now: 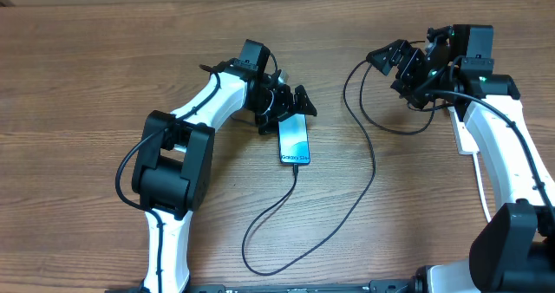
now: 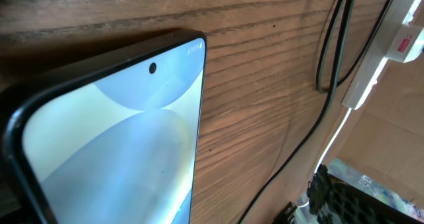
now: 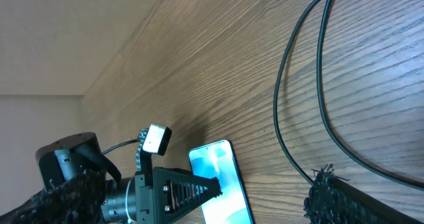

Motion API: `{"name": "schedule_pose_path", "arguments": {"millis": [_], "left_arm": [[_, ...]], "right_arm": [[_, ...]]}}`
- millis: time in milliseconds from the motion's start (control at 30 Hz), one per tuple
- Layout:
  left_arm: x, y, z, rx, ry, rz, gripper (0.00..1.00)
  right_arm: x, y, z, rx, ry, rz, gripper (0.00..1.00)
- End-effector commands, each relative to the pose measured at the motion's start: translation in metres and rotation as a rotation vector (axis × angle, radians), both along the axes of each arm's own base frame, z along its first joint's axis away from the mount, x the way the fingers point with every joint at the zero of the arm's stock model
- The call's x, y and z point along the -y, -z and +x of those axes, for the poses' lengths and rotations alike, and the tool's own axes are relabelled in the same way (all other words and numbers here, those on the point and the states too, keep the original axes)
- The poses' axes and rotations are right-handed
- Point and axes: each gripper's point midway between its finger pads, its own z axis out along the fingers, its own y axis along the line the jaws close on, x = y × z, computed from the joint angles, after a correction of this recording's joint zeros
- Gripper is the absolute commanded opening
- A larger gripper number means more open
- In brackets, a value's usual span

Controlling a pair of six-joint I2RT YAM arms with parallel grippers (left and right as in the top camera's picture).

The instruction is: Plug charger to phone and switch on socket

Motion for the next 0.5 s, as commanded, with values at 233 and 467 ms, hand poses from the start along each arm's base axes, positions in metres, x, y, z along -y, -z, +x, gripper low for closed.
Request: {"name": "schedule_pose_path", "arguments": {"millis": [233, 467], "left_arm": [[-0.0174, 0.0369, -0.0105, -0.047, -0.018, 0.138, 1.0], [-0.0241, 0.041, -0.0143, -0.063, -0.023, 0.18, 1.0]], "right_arm": [[0.0032, -0.0147, 0.0014, 0.045, 0.004, -0.016, 1.0], [0.0032, -0.0147, 0.0014, 0.045, 0.004, -0.016, 1.0]]}}
